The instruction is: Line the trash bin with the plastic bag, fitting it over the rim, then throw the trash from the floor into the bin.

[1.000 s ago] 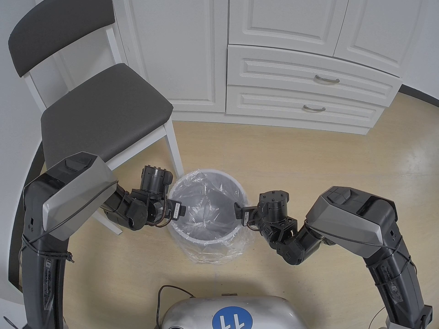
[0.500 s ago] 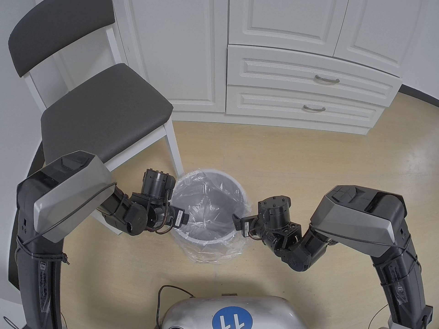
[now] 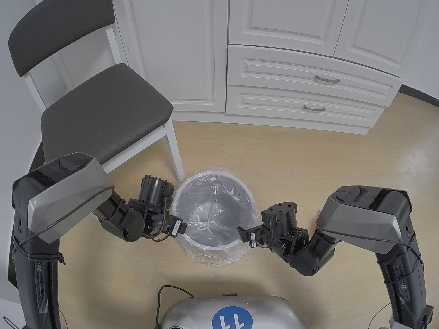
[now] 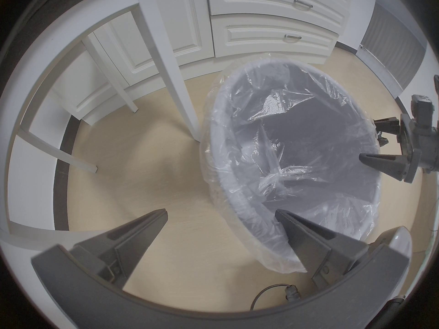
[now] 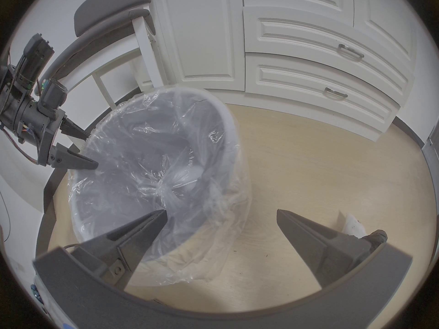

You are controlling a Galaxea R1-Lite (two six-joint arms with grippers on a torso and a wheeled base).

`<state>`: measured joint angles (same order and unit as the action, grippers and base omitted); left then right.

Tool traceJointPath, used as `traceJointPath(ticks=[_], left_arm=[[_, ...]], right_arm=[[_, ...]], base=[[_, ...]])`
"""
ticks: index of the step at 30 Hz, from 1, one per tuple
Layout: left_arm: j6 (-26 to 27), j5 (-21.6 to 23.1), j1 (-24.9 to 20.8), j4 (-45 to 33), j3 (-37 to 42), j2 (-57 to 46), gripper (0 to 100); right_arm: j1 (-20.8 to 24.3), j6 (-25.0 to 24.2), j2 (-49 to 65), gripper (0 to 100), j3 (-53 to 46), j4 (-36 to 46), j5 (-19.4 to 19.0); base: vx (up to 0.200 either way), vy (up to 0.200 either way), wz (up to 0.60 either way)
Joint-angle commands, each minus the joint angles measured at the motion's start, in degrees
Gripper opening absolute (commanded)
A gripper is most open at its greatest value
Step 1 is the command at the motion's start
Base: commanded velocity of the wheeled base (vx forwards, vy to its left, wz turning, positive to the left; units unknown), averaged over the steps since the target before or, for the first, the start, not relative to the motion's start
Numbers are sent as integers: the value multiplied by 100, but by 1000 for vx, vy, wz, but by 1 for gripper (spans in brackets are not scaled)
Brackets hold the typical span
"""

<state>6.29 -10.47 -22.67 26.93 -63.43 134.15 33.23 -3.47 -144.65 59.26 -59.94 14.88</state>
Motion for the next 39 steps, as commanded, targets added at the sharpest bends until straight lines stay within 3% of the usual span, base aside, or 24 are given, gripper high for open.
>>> traceJointPath(ticks=[1,18,23,39], left_arm=[[21,1,35,5,50,-46,100],[30,10,211,-12,-73,6,100],[-5,63,44,32,6,-152,100],[-5,19,-158,32,366,-749,100]], right_arm=[[-36,5,78,100,-99,-9,-29],[-194,5,183,100,-107,-35,-100],[-71,-57,526,100,-389,-9,-451],[61,-66,851,100,-652,-70,-451]], base=[[0,0,0],[0,0,0],[0,0,0],[0,0,0]])
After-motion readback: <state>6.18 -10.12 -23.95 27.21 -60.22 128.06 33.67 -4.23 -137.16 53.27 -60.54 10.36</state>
